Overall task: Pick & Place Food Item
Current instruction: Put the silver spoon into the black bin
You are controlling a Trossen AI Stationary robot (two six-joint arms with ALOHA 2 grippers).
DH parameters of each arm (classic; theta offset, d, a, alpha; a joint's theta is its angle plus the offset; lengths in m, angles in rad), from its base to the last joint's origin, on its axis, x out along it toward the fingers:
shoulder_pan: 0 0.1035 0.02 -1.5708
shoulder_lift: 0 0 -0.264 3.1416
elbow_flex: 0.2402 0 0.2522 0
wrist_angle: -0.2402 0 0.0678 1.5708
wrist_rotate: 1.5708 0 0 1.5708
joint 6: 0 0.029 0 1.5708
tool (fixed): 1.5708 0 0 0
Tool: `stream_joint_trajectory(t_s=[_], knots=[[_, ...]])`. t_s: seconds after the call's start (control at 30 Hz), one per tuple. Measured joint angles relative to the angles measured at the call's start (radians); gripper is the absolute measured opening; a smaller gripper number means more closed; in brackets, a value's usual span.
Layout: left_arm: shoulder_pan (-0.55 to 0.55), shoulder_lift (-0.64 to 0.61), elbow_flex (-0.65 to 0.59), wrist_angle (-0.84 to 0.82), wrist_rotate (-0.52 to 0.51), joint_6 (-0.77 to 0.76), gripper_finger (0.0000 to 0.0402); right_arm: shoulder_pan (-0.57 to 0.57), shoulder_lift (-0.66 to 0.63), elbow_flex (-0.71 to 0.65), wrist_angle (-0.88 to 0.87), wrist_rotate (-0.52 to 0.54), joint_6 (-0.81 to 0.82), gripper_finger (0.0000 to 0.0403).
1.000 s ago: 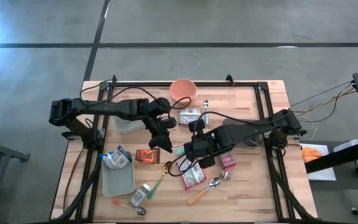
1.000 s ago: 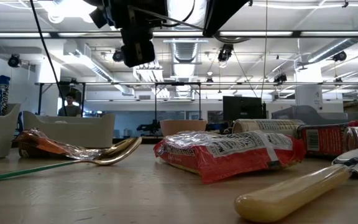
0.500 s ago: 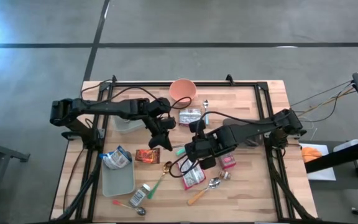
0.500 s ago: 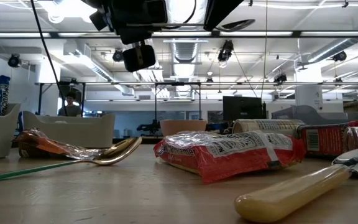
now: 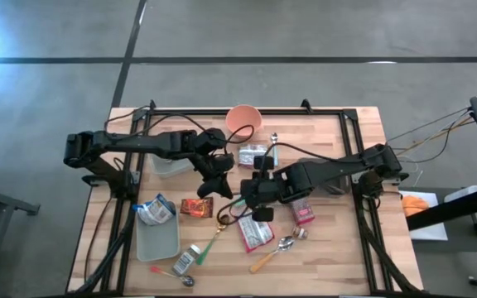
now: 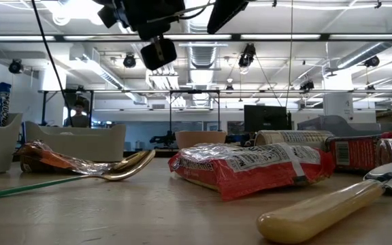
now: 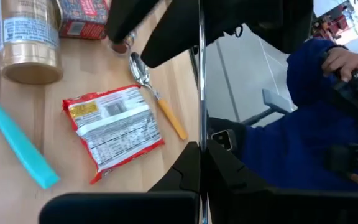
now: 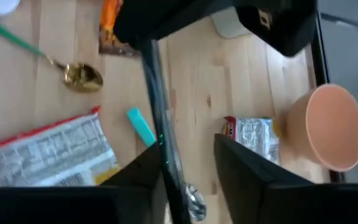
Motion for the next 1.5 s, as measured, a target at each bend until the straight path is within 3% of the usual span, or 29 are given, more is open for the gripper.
stream_joint_trajectory(t_s=[0.27, 0.67, 0.8, 0.93, 1.17, 1.37, 1.5], knots=[[0.005, -0.05, -0.001, -0.005, -0.105, 0.011, 0.0, -0.001, -0.033, 0.0, 0.092, 0.086, 0.065, 0.0205], [0.01, -0.091, -0.003, -0.011, -0.259, 0.055, 0.0, -0.001, -0.156, 0.002, 0.358, 0.195, 0.098, 0.021], [0.011, -0.11, -0.004, 0.006, -0.341, 0.061, 0.0, 0.011, -0.205, 0.003, 0.368, 0.208, 0.167, 0.021], [0.011, -0.15, -0.004, 0.044, -0.373, 0.112, 0.0, 0.054, -0.23, 0.0, 0.291, 0.339, 0.258, 0.021], [0.01, -0.263, -0.012, 0.123, -0.433, 0.168, 0.0, 0.164, -0.254, -0.044, 0.273, 0.616, 0.269, 0.021], [0.011, -0.315, -0.013, 0.158, -0.516, 0.186, 0.0, 0.237, -0.255, -0.062, 0.271, 0.749, 0.277, 0.021], [0.008, -0.324, -0.045, 0.282, -0.512, 0.181, 0.0, 0.271, -0.254, -0.096, 0.286, 0.854, 0.32, 0.021]])
